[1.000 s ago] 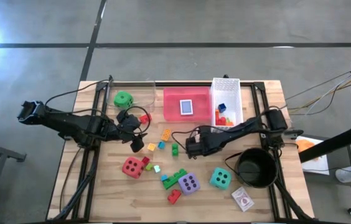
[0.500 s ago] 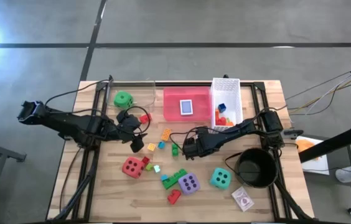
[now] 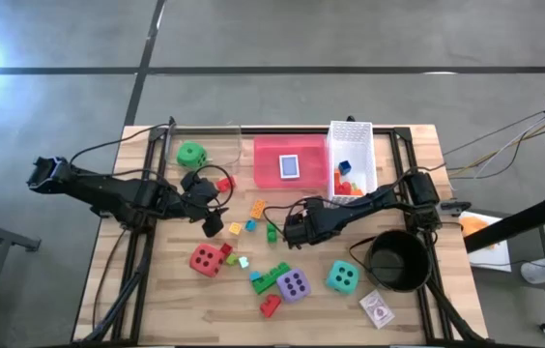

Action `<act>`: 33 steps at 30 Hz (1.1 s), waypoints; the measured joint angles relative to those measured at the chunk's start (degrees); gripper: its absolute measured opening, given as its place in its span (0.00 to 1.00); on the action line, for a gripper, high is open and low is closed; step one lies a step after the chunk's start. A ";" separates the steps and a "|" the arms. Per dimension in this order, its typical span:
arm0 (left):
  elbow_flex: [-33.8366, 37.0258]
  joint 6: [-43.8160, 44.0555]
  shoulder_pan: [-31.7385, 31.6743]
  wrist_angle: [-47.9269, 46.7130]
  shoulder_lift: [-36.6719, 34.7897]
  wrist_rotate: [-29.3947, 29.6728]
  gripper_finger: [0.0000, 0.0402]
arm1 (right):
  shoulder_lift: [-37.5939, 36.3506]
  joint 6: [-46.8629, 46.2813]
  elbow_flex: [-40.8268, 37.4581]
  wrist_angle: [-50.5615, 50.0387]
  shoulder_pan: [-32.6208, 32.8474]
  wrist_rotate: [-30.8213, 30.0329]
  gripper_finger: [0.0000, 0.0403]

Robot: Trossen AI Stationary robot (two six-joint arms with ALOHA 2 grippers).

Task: Pick & Place Toys
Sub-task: Put the yellow deck of cards into the pink bin

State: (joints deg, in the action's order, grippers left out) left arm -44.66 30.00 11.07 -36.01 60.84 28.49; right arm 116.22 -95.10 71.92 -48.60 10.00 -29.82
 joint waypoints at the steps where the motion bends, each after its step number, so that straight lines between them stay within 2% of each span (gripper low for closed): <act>1: 0.00 0.00 0.00 0.00 0.00 -0.02 0.71 | 0.00 -0.06 0.00 -0.01 0.00 0.00 0.75; 7: 0.00 0.00 0.00 -0.02 0.00 -0.14 0.71 | 0.03 1.14 0.54 -0.44 0.23 0.09 0.75; 17: 0.00 0.04 0.00 -0.05 0.00 -0.13 0.71 | -1.65 9.46 4.24 -0.72 0.71 0.97 0.75; 27: 0.00 0.21 0.00 -0.21 -0.01 -0.12 0.71 | -8.67 21.01 8.24 -0.81 0.65 -1.12 0.75; 33: 0.01 0.41 0.02 -0.02 -0.02 -0.52 0.71 | -13.30 29.99 10.51 -0.96 -2.41 -2.21 0.75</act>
State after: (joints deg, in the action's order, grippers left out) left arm -44.65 30.40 11.09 -36.02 60.82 27.97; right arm 102.93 -65.11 82.43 -49.56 7.59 -32.03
